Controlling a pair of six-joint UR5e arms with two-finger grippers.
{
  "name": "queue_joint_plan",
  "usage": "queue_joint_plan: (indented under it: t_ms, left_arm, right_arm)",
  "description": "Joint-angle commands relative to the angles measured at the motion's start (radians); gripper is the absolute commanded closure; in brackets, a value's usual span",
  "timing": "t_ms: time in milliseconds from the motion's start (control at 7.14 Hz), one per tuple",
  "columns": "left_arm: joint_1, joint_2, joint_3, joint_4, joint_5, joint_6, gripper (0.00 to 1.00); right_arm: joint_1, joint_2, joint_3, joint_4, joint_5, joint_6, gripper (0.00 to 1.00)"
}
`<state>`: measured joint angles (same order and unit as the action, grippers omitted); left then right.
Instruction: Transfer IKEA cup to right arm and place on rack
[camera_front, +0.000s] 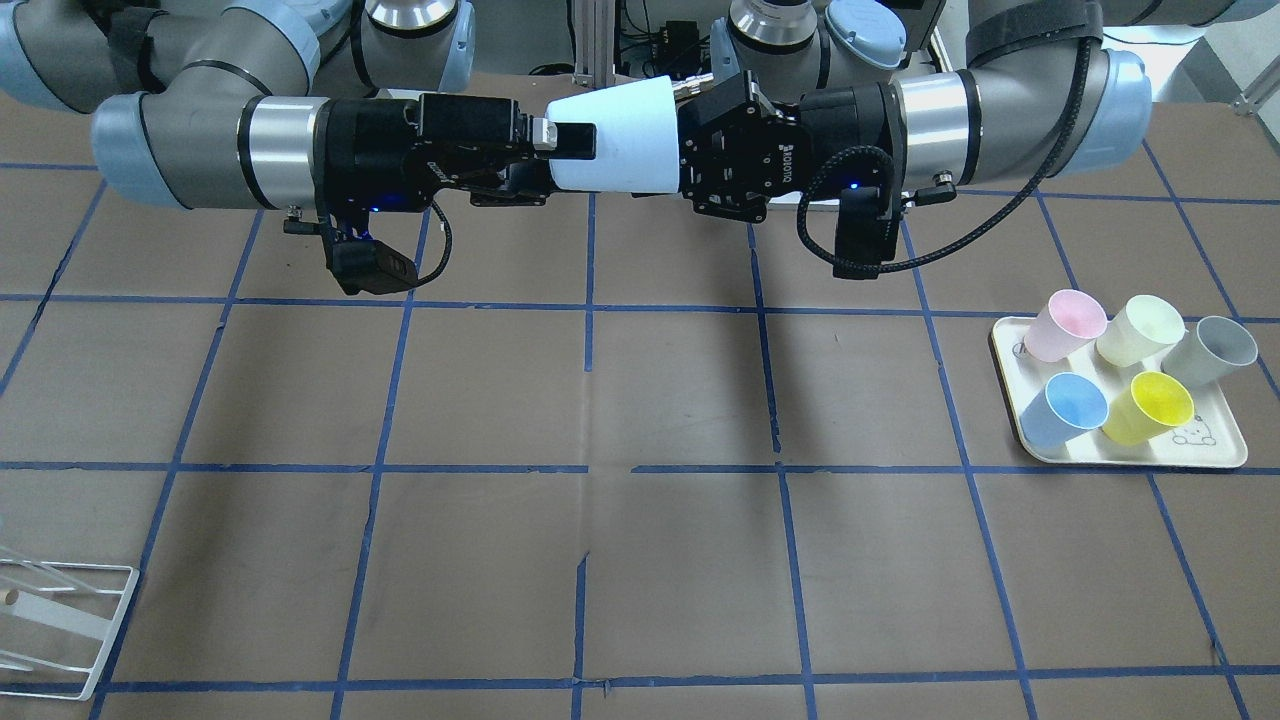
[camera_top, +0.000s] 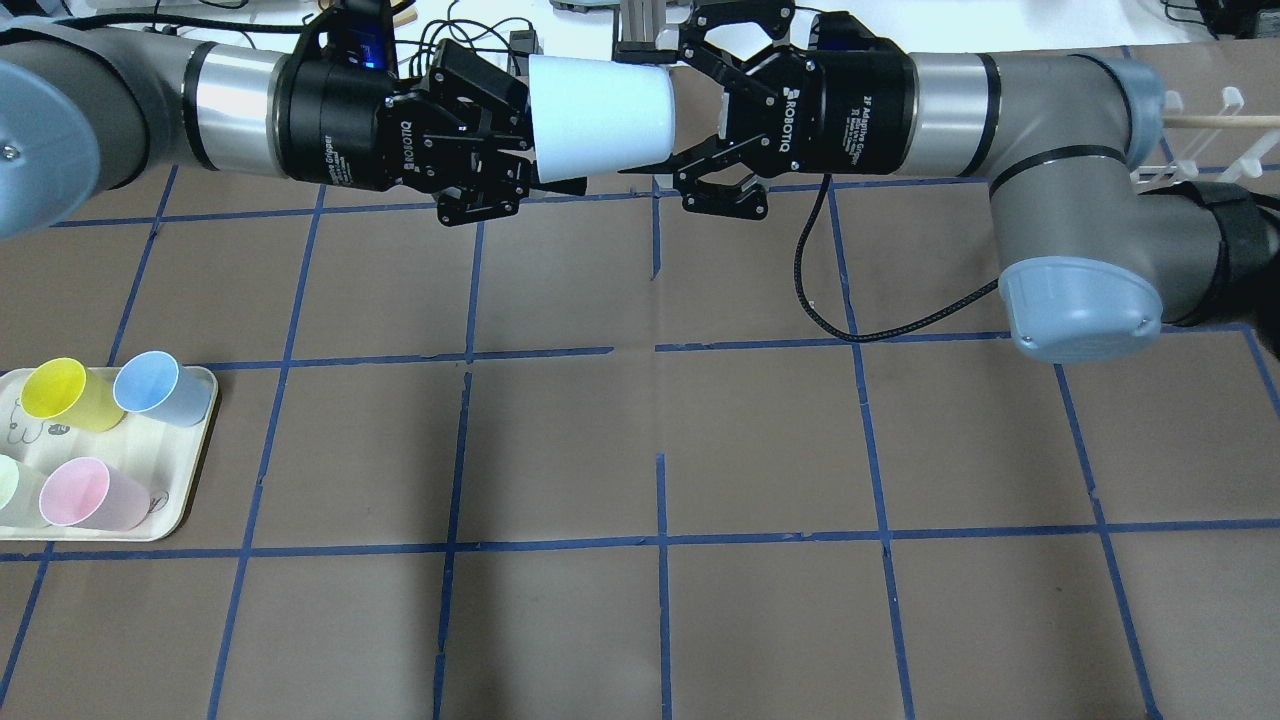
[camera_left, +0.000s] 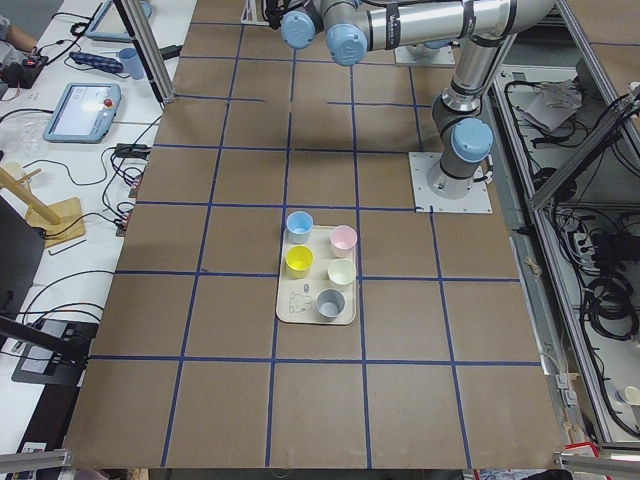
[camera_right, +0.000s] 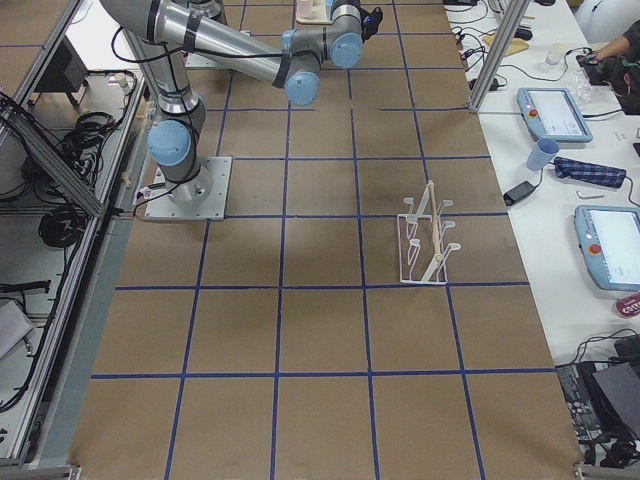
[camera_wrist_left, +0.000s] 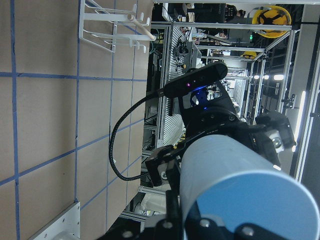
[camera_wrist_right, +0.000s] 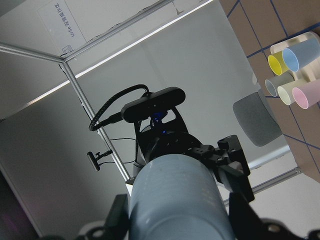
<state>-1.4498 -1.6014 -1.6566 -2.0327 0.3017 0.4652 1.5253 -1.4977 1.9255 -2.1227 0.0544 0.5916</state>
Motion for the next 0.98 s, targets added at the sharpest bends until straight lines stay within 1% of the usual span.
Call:
queue_joint_plan:
  t_ms: [0, 140, 280, 420, 561, 701, 841]
  left_arm:
    - [0.000, 0.005, 0.003, 0.005, -0.001, -0.054, 0.00]
    - [0.000, 0.003, 0.008, 0.006, 0.000, -0.065, 0.00]
    - [0.008, 0.000, 0.026, 0.008, 0.008, -0.115, 0.00]
    - [0.018, 0.004, 0.050, 0.029, 0.029, -0.232, 0.00]
    - [0.023, 0.005, 0.096, 0.067, 0.112, -0.382, 0.00]
    - [0.041, 0.000, 0.138, 0.083, 0.193, -0.461, 0.00]
    - [0.072, -0.005, 0.174, 0.089, 0.324, -0.471, 0.00]
  right_arm:
    - [-0.001, -0.003, 0.001, 0.001, 0.040, 0.011, 0.40]
    - [-0.001, -0.001, 0.001, 0.001, 0.042, 0.013, 0.46]
    - [-0.004, 0.002, 0.003, 0.001, 0.042, 0.014, 0.46]
    - [-0.017, 0.004, 0.003, 0.001, 0.042, 0.020, 0.48]
    - [-0.045, 0.004, 0.001, 0.001, 0.051, 0.025, 0.48]
    - [-0.081, 0.001, 0.007, 0.000, 0.085, 0.030, 0.52]
    - [-0.099, 0.001, 0.006, -0.002, 0.093, 0.031, 0.52]
